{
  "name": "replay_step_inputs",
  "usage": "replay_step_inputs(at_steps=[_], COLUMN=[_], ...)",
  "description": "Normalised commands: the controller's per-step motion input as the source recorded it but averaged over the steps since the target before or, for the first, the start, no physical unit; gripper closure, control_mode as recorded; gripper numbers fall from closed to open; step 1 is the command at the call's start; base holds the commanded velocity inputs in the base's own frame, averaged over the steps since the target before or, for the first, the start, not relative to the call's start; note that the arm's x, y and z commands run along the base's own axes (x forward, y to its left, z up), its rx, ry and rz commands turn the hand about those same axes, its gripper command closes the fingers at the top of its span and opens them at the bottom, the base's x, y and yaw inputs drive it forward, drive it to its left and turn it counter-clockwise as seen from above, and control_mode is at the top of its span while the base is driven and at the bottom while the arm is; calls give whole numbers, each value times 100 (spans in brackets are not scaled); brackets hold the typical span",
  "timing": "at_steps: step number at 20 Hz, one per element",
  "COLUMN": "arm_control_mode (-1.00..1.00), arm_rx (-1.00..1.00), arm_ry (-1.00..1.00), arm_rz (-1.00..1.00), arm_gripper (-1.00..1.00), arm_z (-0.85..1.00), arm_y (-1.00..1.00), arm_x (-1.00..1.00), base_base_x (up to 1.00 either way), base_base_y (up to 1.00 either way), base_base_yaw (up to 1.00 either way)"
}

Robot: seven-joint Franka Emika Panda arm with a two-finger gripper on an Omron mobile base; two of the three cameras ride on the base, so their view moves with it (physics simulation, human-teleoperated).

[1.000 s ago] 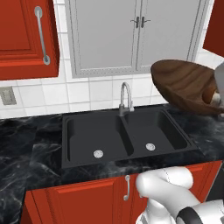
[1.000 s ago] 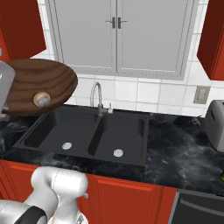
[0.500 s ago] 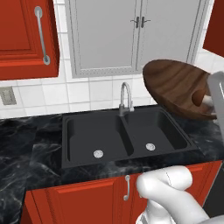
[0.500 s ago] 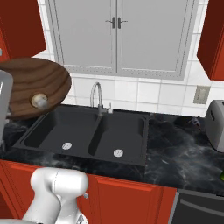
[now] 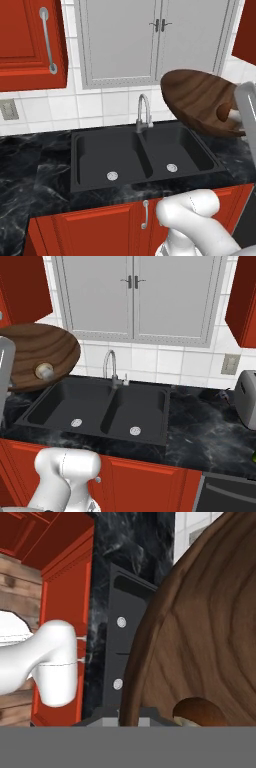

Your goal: Pick the mushroom from the sink and place it in the bowl. Then pick the bowl and place it in the microwave. Then close the microwave door and press the start button.

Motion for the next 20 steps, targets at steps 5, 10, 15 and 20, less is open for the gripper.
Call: replay_step_inputs(at_steps=[5, 10, 15, 20], arm_control_mode=[-100, -100, 100, 100], arm_rx=[0, 0, 0, 0], arm_ry=[0, 0, 0, 0], arm_rz=[0, 0, 0, 0], arm_gripper=[100, 100, 100, 100], arm_z=[0, 0, 0, 0], arm_y=[0, 0, 0, 0], arm_x=[0, 0, 0, 0], base_base_x=[0, 0, -3, -8], base_base_y=[0, 0, 0, -1], base_base_yaw=[0, 0, 0, -30])
